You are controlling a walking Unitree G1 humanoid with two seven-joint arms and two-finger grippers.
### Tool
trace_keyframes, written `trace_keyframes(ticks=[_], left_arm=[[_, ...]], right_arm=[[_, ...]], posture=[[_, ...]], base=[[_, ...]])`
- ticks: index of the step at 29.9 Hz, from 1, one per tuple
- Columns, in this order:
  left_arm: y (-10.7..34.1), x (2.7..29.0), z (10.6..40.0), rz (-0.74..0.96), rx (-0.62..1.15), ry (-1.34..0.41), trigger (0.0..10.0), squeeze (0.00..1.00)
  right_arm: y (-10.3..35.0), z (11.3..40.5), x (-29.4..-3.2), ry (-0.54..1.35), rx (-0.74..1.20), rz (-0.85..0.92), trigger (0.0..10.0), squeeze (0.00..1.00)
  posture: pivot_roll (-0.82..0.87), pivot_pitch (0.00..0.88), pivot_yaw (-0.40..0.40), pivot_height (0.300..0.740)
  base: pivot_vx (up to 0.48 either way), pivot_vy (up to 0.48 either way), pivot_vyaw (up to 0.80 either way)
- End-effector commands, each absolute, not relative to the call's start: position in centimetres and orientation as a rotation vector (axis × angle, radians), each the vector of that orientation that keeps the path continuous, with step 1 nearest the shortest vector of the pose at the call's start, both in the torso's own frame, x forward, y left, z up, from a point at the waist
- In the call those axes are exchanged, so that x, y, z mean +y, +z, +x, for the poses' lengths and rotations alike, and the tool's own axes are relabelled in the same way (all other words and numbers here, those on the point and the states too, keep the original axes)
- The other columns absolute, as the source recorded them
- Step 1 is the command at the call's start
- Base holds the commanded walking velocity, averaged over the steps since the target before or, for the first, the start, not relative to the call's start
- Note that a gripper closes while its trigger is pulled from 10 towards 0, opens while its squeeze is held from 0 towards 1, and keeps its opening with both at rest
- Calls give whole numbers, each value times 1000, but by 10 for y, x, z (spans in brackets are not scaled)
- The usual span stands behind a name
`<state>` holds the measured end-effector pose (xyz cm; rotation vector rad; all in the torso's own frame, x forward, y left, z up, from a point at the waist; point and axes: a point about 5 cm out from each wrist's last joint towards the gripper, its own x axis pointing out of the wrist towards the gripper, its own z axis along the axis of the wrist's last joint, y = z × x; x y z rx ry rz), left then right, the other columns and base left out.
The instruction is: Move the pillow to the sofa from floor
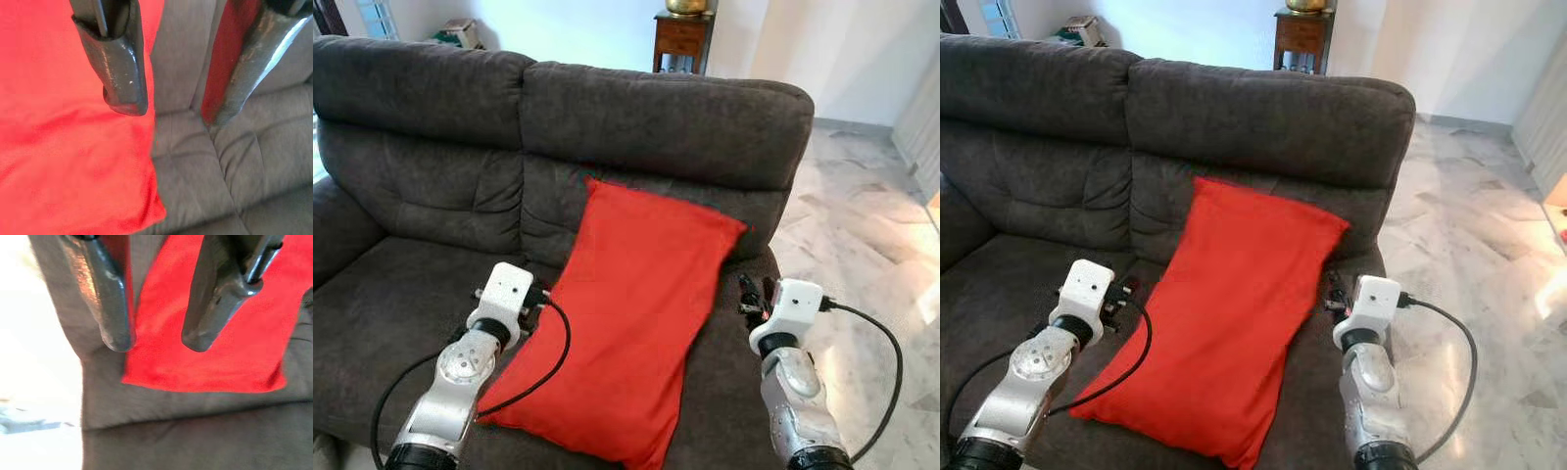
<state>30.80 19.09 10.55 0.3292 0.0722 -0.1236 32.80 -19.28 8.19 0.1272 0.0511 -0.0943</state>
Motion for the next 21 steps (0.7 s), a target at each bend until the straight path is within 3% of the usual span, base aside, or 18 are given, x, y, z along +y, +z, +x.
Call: trace_keyframes(ticks=[1,2,3,4,6,7,8,9,16,21], left_arm=[[99,198,305,320,98,-93,10000,1000],[97,199,305,320,102,-89,10000,1000],[94,201,304,309,114,-78,10000,1000],[94,201,304,309,114,-78,10000,1000],[83,204,302,278,161,-59,10000,1000],[76,205,300,263,190,-50,10000,1000],[60,211,295,255,254,-37,10000,349],[52,213,292,241,283,-30,10000,0],[1,234,258,228,515,8,10000,0],[-31,239,228,239,661,-15,10000,0]], right_arm=[[80,326,-195,-102,46,119,10000,1000],[81,327,-195,-92,42,108,10000,1000],[80,326,-194,-79,47,81,10000,467],[80,326,-194,-79,47,81,10000,467],[73,324,-198,-101,81,49,10000,0],[70,322,-201,-114,100,34,10000,0],[56,315,-209,-155,173,-18,10000,0],[49,310,-214,-178,206,-23,10000,0],[0,269,-232,-264,412,-61,10000,0],[-36,222,-244,-364,563,-85,10000,0]], posture=[[67,42,9,740],[67,42,9,740],[64,42,10,740],[64,42,10,740],[65,40,11,740],[63,40,12,740],[56,39,13,740],[54,40,13,740],[39,36,29,740],[19,21,53,740]], base=[[0,0,0],[0,0,0],[0,0,0],[0,0,0],[0,0,0],[0,0,0],[0,0,0],[0,0,0],[0,0,0],[0,0,0]])
